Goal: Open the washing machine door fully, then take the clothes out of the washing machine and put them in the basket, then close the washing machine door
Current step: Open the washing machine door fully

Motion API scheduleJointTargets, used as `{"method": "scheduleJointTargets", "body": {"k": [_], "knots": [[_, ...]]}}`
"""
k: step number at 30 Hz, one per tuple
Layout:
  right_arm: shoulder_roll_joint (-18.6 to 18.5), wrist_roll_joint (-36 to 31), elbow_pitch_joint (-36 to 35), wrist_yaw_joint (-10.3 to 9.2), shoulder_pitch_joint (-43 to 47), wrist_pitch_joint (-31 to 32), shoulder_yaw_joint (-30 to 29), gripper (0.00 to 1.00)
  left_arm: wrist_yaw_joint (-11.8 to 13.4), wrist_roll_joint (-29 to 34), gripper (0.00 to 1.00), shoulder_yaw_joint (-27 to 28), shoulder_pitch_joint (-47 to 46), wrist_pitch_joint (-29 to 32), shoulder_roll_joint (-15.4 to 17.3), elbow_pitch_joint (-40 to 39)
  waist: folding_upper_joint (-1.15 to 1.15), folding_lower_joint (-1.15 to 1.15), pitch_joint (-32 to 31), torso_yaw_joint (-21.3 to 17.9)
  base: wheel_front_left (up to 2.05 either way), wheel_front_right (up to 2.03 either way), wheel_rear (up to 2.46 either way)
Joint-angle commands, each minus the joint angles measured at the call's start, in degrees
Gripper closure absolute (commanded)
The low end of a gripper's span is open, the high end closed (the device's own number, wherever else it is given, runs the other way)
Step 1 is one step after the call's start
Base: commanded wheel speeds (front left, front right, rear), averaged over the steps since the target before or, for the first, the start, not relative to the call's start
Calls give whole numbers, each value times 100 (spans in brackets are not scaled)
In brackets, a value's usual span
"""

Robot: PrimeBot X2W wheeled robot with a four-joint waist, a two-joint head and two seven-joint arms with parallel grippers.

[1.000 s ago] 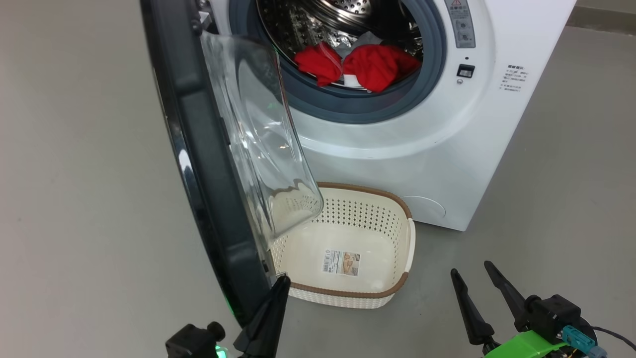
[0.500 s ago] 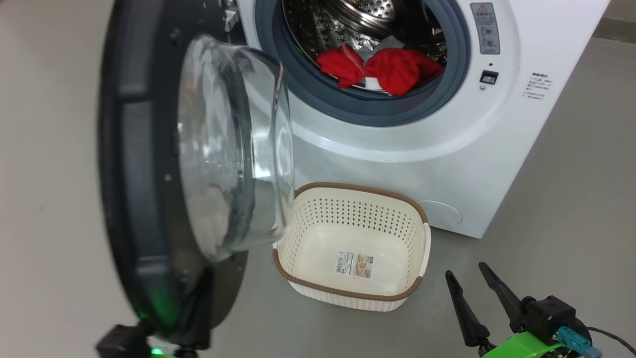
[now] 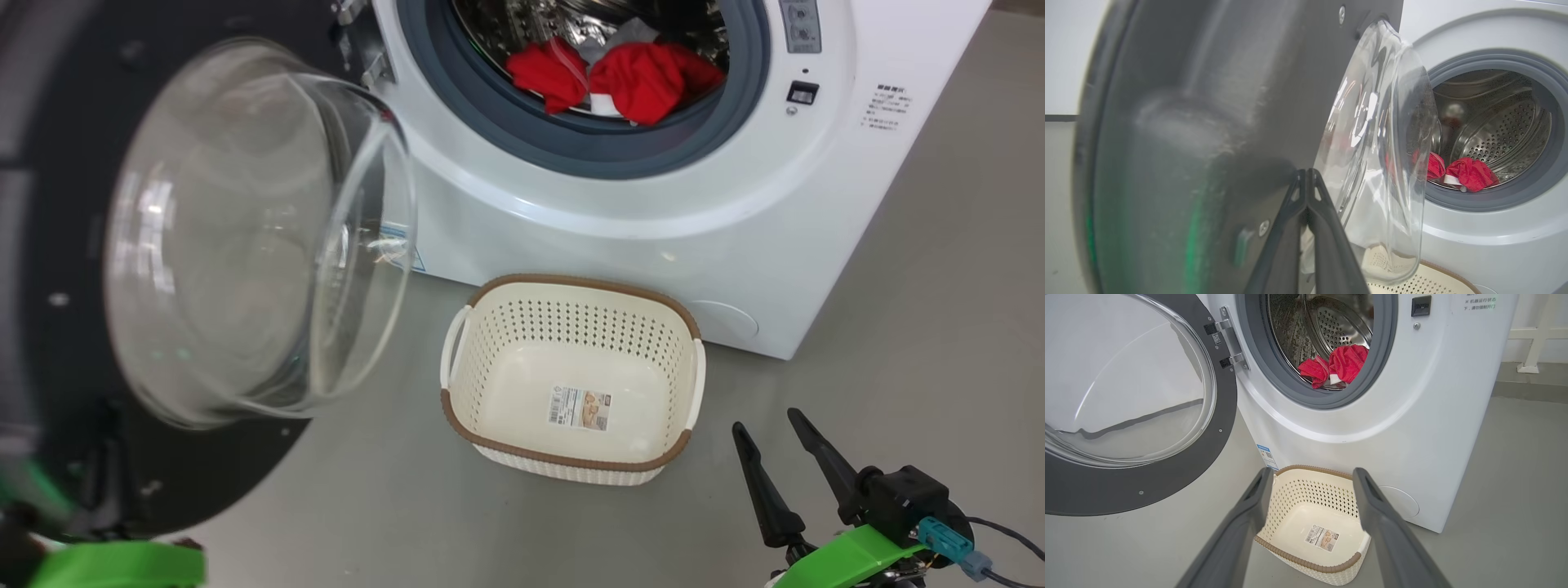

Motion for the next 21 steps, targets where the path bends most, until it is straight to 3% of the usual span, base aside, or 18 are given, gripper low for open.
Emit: {"method": "scheduleJointTargets", "body": {"k": [1,13,21], "knots": [[-38,-82,-155,42,-177,-53,103,0,6,46,100,377,-268,-54,233,-79,0,0,74,-61,0,0,0],[-80,-208,-214,42,-444,-53,67,0,-76,236,100,1637,-1259,-54,679,807,0,0,523,-334,0,0,0],[-89,-261,-205,42,-574,-53,104,0,-80,256,100,2049,-1692,-54,1096,1465,0,0,725,-464,0,0,0]]}}
